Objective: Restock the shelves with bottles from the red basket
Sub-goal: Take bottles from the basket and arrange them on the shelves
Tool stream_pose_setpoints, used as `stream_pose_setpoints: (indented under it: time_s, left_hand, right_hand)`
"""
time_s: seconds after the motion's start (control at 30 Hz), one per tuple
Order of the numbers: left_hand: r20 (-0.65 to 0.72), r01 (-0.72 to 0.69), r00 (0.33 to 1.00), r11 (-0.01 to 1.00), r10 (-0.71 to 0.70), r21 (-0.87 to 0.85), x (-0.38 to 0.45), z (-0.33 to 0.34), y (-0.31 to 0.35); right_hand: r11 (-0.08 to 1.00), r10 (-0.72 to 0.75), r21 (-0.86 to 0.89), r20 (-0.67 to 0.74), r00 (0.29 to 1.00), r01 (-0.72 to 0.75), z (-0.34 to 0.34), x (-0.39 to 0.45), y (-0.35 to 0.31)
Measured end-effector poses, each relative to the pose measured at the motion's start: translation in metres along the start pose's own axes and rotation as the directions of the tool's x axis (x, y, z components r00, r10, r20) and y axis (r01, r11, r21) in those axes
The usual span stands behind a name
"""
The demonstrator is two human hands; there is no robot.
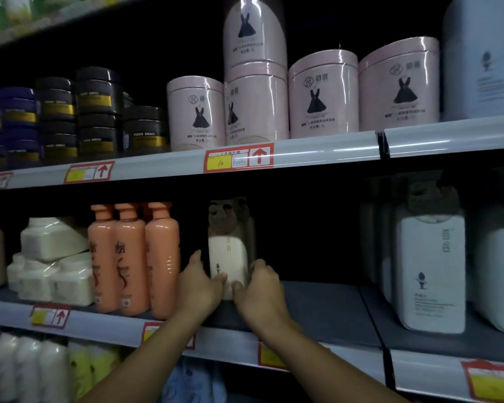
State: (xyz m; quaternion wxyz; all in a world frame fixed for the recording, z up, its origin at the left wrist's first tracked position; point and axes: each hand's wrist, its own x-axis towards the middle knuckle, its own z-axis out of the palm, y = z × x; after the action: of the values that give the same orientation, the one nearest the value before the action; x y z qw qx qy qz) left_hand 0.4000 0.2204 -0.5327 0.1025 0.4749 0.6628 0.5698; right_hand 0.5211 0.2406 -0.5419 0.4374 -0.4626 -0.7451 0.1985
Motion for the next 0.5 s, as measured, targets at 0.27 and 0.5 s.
stream_pose_setpoints:
  time_s: [0.27, 0.5]
  left_hand:
    - [0.021, -0.168, 0.985, 0.979, 0.171, -0.117, -0.098, -0.005, 0.054]
    - [0.176, -0.168, 0.962, 0.961, 0.209, -0.222, -0.199, 0.022, 0.06]
  right_hand:
    - [0.976, -0.182, 0.097, -0.136, 0.974, 0.196, -0.074, -0.079, -0.006]
    - [0.975, -0.184, 0.099, -0.156, 0.971, 0.2, -0.137, -0.173, 0.027]
